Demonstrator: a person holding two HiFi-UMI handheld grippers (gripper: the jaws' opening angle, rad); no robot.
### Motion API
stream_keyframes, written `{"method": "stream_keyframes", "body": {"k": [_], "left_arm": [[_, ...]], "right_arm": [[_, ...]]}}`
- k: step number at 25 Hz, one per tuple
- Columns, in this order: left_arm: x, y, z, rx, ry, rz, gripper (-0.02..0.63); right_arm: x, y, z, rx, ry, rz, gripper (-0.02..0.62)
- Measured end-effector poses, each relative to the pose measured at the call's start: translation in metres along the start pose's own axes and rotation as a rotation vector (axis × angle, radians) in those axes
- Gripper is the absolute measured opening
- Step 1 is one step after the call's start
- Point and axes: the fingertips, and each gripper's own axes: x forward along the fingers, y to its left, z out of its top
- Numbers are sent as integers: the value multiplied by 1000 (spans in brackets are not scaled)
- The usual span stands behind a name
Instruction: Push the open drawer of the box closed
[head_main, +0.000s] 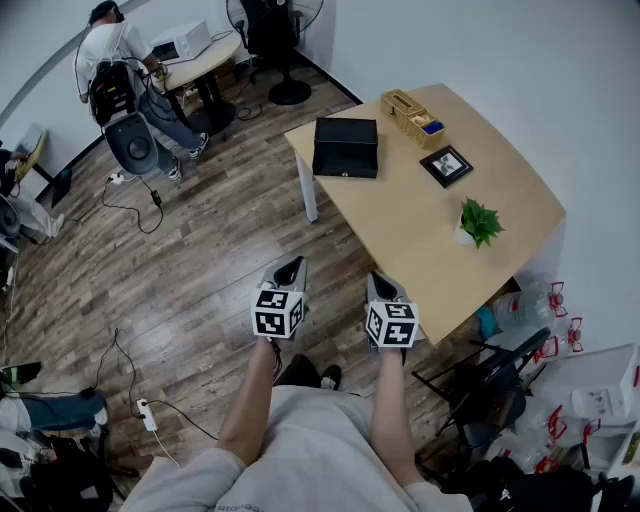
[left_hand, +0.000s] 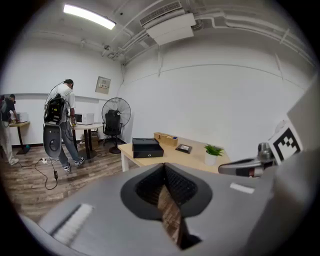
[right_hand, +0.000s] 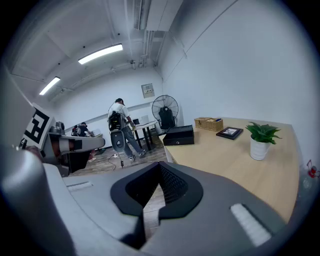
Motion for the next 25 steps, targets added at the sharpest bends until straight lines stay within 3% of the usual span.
{"method": "stream_keyframes", "body": {"k": [11, 20, 25], "left_arm": [[-3, 11, -1, -16, -12, 28, 52], [7, 46, 4, -41, -19, 53, 52], [25, 71, 13, -43, -12, 32, 52]], "right_arm": [[4, -2, -1, 7, -16, 8, 2], [24, 5, 10, 0, -30, 9, 2], [51, -2, 16, 85, -36, -15, 3]]}}
